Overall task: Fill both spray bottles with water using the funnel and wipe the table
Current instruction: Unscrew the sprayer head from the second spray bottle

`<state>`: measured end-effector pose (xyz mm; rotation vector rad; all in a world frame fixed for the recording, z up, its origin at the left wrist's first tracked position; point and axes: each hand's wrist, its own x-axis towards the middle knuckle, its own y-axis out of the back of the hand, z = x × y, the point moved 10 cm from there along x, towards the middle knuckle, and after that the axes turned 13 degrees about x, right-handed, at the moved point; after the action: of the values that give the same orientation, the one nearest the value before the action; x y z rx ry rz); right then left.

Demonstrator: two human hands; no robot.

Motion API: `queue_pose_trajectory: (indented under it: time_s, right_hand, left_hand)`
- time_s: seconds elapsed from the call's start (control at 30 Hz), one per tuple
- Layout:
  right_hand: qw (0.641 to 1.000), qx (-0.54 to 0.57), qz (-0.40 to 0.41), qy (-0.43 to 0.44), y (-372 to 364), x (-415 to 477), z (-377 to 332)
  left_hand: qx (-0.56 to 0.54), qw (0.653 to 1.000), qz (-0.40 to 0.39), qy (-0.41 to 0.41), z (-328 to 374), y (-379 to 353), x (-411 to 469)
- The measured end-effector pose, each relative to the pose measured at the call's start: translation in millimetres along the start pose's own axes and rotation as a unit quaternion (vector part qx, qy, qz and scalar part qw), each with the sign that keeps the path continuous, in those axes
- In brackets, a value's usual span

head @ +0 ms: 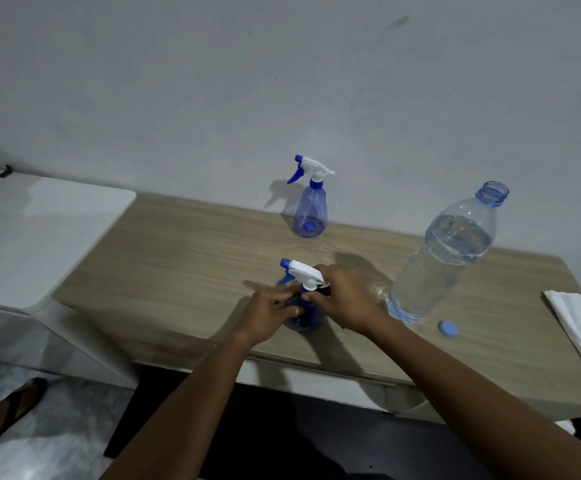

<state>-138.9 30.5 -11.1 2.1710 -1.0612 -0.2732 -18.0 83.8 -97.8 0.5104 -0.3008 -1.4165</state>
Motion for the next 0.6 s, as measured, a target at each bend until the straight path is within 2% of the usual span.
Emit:
queue_pose_trajectory:
  time_s: [0.2, 0.43, 0.6]
  right_hand:
    - [0.999, 0.016, -0.037, 0.005, -0.8, -1.2, -2.4]
    - [0.999, 0.02, 0.031, -0.022, 5.0, 0.2, -3.5]
    - [0.999, 0.007, 0.028, -0.022, 4.3, -0.1, -0.2]
  left_hand:
    - [0.014, 1.0, 0.003, 0.001, -2.3, 0.3, 1.4]
    - [0.023, 1.0, 0.011, 0.016, -9.5, -0.3, 2.2]
    - [0.018, 1.0, 0.006, -0.002, -1.3, -0.1, 0.5]
